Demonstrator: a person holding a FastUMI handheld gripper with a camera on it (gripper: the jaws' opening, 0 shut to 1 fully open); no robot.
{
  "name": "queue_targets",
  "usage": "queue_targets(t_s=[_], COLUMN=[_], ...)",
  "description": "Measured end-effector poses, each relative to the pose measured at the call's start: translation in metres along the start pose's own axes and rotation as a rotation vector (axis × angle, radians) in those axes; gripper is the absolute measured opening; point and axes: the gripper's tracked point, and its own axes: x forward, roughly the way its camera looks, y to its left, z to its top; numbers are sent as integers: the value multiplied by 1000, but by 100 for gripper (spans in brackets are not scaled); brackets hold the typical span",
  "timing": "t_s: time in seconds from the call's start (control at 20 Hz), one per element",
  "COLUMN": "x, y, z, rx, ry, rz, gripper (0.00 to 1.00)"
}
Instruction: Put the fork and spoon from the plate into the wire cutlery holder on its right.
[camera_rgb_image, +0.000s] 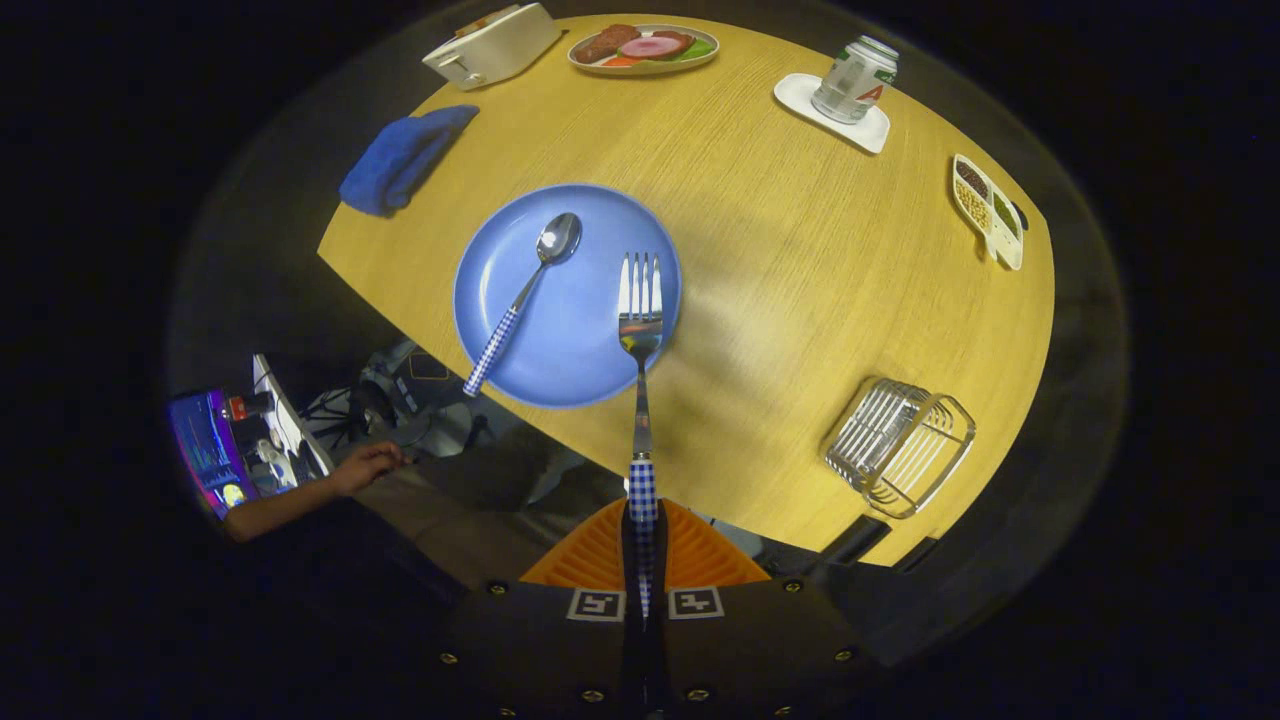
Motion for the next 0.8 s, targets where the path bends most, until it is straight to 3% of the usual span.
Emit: queue_targets(t_s=[0.1, 0.2, 0.8], x=[-18, -50, -96], y=[-23, -44, -119], z=[-38, -69, -122], rx=[-16, 0, 120], ry=[-12, 96, 305], rz=[-35, -84, -146], gripper=[2, 1, 1])
